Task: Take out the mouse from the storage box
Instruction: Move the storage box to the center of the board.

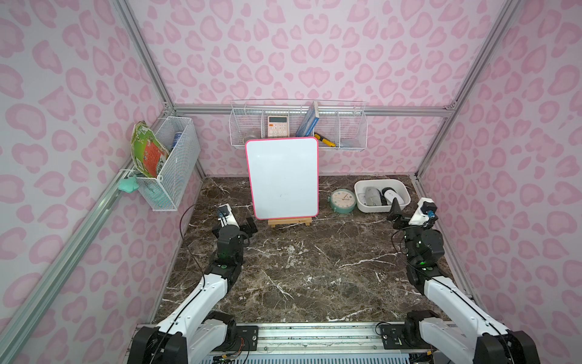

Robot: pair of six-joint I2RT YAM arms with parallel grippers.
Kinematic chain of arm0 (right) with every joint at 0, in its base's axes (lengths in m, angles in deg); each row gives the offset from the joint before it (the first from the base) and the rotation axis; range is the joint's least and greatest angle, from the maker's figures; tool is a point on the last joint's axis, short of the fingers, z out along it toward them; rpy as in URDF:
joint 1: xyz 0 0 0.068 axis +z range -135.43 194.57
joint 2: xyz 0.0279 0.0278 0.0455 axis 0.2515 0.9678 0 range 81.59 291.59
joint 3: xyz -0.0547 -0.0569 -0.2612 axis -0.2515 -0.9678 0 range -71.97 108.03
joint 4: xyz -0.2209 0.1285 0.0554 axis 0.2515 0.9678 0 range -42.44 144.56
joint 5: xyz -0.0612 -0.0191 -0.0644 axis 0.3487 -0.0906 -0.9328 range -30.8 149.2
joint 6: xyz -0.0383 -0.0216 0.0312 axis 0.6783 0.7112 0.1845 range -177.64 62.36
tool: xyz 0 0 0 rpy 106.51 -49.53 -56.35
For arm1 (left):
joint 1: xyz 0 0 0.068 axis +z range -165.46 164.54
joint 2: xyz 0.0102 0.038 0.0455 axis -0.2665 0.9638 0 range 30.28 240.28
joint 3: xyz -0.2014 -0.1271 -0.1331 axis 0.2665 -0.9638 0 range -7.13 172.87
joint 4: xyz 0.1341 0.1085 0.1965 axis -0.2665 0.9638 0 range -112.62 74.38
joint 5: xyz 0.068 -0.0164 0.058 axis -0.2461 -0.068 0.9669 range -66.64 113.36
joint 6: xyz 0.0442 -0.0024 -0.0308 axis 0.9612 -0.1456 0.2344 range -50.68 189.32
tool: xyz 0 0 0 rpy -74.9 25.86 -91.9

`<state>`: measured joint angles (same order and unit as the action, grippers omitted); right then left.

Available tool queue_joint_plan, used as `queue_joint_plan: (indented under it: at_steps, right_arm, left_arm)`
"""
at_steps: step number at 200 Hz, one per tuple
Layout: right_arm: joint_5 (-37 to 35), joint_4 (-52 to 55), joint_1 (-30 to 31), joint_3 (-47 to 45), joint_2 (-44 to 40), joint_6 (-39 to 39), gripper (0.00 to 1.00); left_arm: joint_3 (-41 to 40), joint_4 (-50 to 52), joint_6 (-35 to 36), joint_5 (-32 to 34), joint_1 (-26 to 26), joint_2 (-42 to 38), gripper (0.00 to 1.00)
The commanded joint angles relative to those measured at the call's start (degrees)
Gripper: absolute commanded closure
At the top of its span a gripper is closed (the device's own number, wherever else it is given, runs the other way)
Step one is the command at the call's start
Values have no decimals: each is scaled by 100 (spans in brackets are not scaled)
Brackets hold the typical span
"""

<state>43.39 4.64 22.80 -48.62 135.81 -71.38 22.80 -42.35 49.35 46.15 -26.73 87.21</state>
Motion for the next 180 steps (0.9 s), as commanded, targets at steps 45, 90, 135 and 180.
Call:
queue_joint_plan:
  at_steps: [45,90,135,180]
  right_arm:
    - [865,3190,-1188,1480,1107,-2328,0]
    - [1181,3480,-1210,2362,2552,-2688,1]
    - [1758,4094,-1263,3625,4137,-3095,9]
    - [2050,4159,-1238,4232,5002,-3395,21]
  left_arm:
    - [1180,3937,-2855,-189,102,88,1]
    - [863,3767,-2368,-997,203,-354,1]
    - [323,3519,-2068,-1221,186,-1049,1]
    - [132,3451,-1986,-1238,186,-1130,1]
